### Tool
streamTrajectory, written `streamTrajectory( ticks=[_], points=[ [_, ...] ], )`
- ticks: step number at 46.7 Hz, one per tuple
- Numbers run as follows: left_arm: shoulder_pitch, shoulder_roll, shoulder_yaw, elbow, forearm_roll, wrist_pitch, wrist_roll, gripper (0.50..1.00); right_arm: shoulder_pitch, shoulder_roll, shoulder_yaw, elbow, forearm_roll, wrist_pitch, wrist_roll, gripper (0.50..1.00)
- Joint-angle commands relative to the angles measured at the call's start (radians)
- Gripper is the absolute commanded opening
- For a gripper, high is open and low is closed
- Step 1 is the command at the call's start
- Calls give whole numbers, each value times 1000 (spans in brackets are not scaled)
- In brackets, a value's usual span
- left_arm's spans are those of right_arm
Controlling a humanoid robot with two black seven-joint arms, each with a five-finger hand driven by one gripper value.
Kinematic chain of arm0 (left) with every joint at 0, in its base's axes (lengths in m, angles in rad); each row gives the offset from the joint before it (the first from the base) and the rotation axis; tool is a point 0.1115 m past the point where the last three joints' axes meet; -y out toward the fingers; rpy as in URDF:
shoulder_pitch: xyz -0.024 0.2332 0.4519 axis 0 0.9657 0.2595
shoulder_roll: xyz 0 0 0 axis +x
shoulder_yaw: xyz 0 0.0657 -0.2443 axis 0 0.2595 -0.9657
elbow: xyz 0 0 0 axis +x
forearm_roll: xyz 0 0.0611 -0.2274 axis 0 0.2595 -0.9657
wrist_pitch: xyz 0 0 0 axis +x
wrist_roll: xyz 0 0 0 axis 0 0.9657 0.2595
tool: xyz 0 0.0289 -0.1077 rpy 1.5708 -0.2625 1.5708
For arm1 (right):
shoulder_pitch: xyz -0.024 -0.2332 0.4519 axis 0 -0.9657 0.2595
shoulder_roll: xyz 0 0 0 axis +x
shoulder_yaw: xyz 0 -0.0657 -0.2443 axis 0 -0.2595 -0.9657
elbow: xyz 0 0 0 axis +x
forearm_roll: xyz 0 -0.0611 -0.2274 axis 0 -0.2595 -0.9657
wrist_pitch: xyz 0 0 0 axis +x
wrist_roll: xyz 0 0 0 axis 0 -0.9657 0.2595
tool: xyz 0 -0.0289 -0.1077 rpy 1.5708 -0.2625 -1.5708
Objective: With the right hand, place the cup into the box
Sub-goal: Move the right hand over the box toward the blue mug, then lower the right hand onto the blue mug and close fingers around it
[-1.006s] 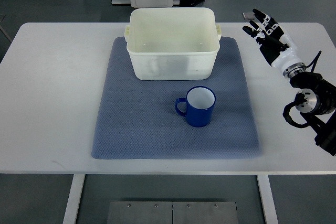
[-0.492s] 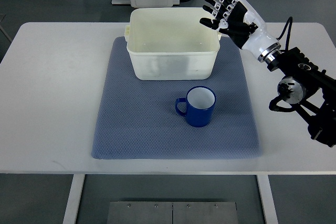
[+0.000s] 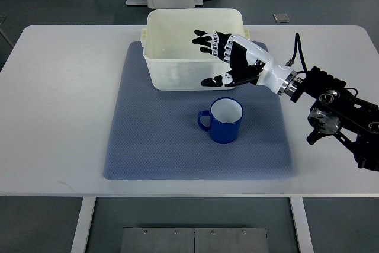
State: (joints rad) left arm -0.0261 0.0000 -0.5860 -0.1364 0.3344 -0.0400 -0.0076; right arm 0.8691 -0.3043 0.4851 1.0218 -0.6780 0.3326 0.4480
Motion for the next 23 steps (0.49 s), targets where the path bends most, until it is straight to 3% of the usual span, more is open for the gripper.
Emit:
streamTrajectory(
  ticks=[1,23],
  points=[
    [-2,0,0,0,-2,0,0,1000,1,-6,-5,9,-20,17,0,998],
    [-2,0,0,0,0,0,0,1000,-2,-38,-108,8,-38,22,74,998]
  ],
)
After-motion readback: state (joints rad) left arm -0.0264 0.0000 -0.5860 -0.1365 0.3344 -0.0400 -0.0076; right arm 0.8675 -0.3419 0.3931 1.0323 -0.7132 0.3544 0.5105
